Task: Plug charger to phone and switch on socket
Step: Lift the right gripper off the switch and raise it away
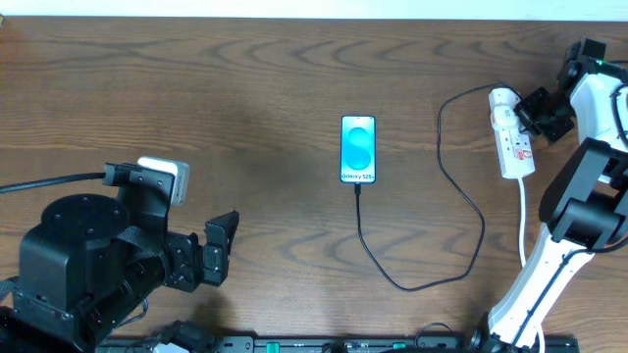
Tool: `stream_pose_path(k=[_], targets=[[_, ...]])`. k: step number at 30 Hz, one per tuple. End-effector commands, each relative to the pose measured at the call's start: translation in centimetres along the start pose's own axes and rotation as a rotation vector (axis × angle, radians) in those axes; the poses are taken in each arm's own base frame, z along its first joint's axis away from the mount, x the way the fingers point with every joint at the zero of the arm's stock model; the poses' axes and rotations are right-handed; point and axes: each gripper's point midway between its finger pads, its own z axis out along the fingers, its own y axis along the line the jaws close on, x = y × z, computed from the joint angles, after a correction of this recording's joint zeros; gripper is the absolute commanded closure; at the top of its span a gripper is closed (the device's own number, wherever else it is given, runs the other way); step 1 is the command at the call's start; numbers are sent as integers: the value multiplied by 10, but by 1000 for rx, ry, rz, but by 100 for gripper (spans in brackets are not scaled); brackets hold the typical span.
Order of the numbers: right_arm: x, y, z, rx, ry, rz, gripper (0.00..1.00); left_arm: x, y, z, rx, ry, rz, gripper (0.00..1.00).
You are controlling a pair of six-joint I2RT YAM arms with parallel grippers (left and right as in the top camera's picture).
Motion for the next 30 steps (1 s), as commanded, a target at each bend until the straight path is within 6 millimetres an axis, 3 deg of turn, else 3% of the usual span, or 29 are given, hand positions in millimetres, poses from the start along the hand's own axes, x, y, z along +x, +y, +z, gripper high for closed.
stream_pose_path(k=[1,8,12,17,18,20,25,30], targets=[[29,15,26,-1,78,-45,99,1,3,1,-17,4,8,2],[33,16,23,-8,93,-69,99,1,3,1,-17,4,8,2],[22,17,-5,-12,40,-121,99,1,3,1,-17,4,8,2],[-2,18,-92,-51,-159,-138,99,1,3,1,-17,4,8,2],[-7,18,-123,-67,-228,-136,99,1,3,1,-17,3,7,2],[-10,18,-159,-91,-313,-134,99,1,3,1,-17,4,8,2],[-6,22,-246,-205,-493,-134,99,1,3,0,-17,3,8,2],[3,24,-320,-335,-647,-119,99,2,3,0,-18,6,8,2]])
